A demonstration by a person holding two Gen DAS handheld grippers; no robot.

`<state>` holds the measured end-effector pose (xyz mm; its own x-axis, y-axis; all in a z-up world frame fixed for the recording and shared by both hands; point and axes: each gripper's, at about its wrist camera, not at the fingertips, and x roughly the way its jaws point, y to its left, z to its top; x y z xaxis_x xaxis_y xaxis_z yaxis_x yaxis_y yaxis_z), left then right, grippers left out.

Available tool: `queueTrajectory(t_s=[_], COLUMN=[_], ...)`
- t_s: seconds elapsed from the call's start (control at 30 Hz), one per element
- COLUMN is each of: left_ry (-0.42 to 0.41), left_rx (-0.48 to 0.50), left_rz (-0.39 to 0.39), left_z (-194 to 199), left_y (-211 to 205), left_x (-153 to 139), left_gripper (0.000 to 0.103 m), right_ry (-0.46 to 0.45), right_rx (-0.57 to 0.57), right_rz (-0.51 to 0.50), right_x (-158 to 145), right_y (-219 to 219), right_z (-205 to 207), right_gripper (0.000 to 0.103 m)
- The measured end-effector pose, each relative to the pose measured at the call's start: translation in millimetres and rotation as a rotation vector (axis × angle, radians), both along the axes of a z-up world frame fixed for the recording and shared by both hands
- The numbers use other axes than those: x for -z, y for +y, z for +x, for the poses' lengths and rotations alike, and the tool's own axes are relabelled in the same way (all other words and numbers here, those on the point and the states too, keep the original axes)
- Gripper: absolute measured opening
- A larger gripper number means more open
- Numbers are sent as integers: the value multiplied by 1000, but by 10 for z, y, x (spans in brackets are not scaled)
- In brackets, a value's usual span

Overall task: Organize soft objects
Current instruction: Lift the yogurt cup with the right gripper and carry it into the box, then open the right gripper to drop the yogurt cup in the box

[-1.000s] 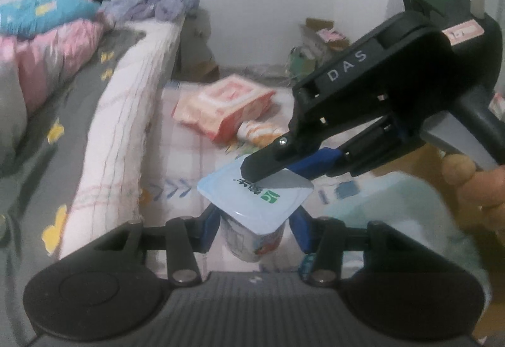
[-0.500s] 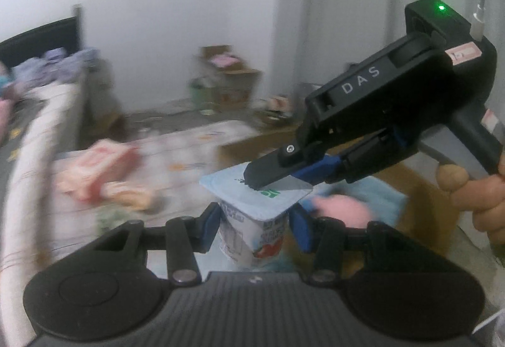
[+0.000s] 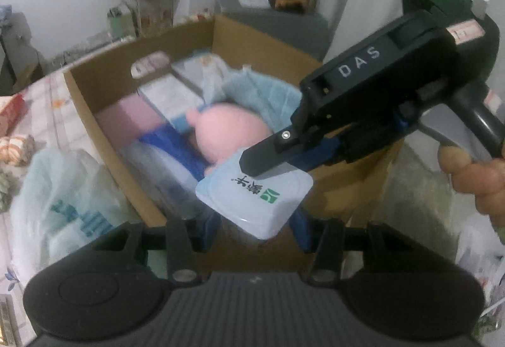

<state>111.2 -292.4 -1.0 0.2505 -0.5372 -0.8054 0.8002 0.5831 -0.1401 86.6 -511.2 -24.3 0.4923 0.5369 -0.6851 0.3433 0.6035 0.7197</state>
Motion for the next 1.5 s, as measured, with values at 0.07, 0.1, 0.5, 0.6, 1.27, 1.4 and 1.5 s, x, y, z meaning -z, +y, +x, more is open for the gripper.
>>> queueTrajectory(t_s=[0.07,0.1,0.5,0.6,1.27,1.4,1.5], left_ry=[7,-1,-75,-97,-202,-200,-225], left_rx=[2,7,16,4,-400,-483,-508], left_rz=[29,32,-12,-31,-101,-105,-106], left_z=[-22,-25,-142,-157,578,856,1104], left_y=[-30,-41,92,197,1831,2078,2146], left_x=[102,135,-176,-269,-620,-548,-468], left_gripper=[49,48,60,64,82,82,82], right_ry=[27,37,134,136,-73,-132,-162], right_rx=[-11,-14,-56,-48,-176,-263,-339], right_rz=[21,29,-17,-36,-285,-293,-307], right_x=[143,195,488,462,-593,-785,-829], right_y=[-30,-42,2,8,621,1033,1402], right_z=[22,29,218,243,809,1192,1612], right_gripper=[30,30,41,41,53,56,60])
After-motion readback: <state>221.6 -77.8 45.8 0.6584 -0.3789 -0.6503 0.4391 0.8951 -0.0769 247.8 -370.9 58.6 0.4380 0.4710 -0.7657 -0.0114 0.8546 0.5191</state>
